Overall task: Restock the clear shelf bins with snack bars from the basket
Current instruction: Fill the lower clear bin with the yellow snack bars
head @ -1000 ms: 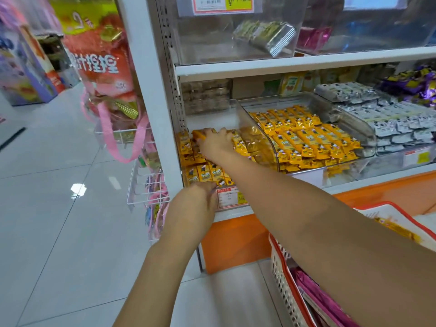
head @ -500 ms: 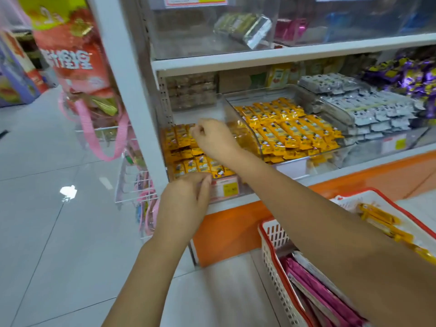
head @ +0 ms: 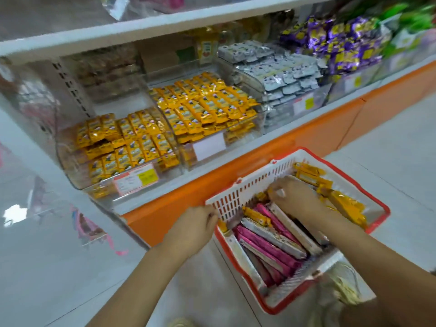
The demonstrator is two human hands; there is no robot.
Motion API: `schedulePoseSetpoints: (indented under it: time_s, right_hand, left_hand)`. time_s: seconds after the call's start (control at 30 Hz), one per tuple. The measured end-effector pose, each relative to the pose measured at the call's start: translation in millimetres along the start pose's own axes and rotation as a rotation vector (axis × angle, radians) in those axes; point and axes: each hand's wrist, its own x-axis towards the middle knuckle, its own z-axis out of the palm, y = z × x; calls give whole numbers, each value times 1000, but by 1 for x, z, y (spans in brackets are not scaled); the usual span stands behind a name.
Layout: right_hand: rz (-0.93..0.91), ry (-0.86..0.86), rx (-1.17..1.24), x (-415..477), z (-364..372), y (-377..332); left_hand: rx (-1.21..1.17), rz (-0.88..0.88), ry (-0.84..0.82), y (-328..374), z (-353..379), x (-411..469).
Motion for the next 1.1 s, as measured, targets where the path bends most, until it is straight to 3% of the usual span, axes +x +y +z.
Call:
schedulePoseSetpoints:
  time_s: [0.17, 0.33, 0.53, 0.7, 0.83, 1.0, 1.1]
  right_hand:
    - [383, -76, -351, -5, -20, 86]
    - [644, -105, -359, -23, -5, 127]
    - [677, -9, -263, -29, 22, 148]
    - [627, -39, -221, -23, 8, 141]
    - [538, -41, 66, -16, -12, 110]
    - [281, -437, 1161, -40, -43, 33]
    - [144, -634, 1421, -58, -48, -12]
  left_hand:
    - [132, -75, -278, 9, 36, 20]
    - [215, -165, -458, 10, 54, 42]
    - [279, -261, -540, 15, 58, 60]
    - [247, -295, -556, 21, 54, 61]
    - [49, -257, -534, 23, 44, 57]
    - [-682, -229, -363, 45, 19, 50]
    - [-1096, -186, -341, 50, 7, 41]
